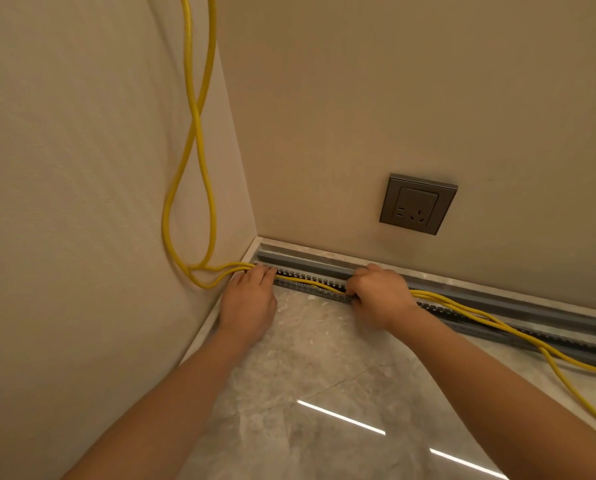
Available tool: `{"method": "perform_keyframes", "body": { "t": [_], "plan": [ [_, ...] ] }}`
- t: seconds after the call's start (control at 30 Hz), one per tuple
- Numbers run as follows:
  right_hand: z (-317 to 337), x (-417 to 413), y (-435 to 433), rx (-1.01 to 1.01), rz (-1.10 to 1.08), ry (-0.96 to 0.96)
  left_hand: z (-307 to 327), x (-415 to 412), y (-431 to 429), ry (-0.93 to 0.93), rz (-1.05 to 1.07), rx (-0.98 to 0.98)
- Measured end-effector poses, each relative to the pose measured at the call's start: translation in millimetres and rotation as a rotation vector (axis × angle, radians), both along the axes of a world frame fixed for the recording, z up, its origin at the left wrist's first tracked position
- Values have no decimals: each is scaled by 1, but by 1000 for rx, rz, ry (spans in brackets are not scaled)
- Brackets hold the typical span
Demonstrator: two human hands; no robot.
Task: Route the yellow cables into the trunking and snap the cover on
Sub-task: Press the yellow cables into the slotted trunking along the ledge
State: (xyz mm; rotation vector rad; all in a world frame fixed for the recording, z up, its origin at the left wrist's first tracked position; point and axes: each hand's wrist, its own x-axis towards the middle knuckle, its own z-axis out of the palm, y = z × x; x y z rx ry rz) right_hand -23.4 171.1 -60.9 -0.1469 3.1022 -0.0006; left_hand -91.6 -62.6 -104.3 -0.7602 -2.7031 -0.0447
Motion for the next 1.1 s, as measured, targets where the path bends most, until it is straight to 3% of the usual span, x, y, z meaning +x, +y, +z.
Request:
{"method": "perform_keyframes", "body": {
  "t": [0.23, 0.47, 0.53, 0.6, 0.7, 0.77, 0.87, 1.1],
  "plan": [
    [7, 4, 3, 23, -93, -110, 21, -3, 19, -134, 151, -132],
    [8, 30, 20, -176, -113, -129, 41, 6, 56, -228, 238, -314],
    [6, 35, 25, -248, -112, -154, 41, 19, 64, -154, 141, -314],
    [7, 40, 29, -314, -111, -183, 36, 37, 80, -119, -100, -210],
    [15, 52, 38, -497, -160, -132, 27, 70, 112, -304, -360, -3],
    [17, 61, 44, -573, -235, -37, 21, 83, 125, -420, -327, 30],
    [15, 81, 57, -540, -356, 88, 14, 94, 137, -424, -313, -54],
    [-1, 113, 85, -290, -544, 39, 18, 106, 149, -326, -383, -79]
  ]
}}
